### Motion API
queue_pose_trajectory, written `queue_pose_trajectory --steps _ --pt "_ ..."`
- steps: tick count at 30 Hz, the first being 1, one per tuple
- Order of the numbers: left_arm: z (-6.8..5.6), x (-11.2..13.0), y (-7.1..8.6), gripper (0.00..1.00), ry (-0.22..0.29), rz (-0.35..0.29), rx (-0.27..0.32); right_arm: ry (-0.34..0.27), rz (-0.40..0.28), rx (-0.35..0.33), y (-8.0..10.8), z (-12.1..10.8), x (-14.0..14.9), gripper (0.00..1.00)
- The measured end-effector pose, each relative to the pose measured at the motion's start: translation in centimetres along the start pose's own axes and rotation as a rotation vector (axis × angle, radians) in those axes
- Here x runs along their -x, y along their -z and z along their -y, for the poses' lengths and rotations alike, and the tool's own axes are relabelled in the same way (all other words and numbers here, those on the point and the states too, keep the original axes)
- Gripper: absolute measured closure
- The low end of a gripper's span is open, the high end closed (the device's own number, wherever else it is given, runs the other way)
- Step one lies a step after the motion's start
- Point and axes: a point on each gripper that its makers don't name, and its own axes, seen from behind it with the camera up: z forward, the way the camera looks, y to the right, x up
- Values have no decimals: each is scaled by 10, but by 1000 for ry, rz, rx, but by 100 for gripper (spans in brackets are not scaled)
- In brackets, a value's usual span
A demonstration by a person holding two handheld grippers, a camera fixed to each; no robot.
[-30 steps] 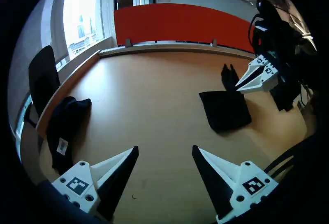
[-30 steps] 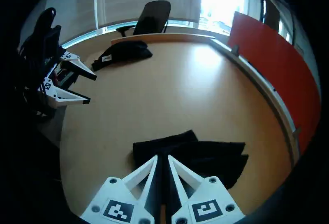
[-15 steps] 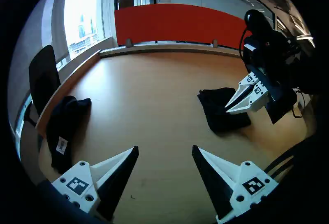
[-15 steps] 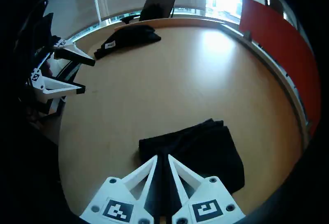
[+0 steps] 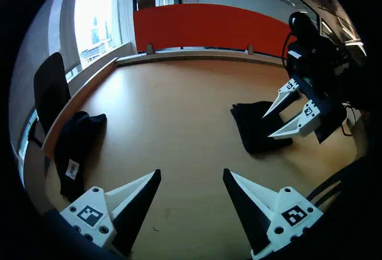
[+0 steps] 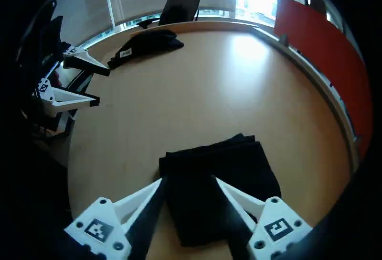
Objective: Fold towel
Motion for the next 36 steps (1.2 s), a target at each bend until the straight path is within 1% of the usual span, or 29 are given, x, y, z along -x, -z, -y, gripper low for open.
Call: queue_pose_trajectory --steps 12,18,27,36 --pt "1 -3 0 3 -5 -4 -1 -39 -3 34 6 -3 12 31" --pt "1 -2 0 3 -4 -5 -1 -66 10 53 13 -1 30 31" --pt "0 -3 0 3 -13 -4 2 -109 30 81 28 4 57 31" --pt "0 -4 1 3 -18 -4 3 -136 52 104 39 8 78 31"
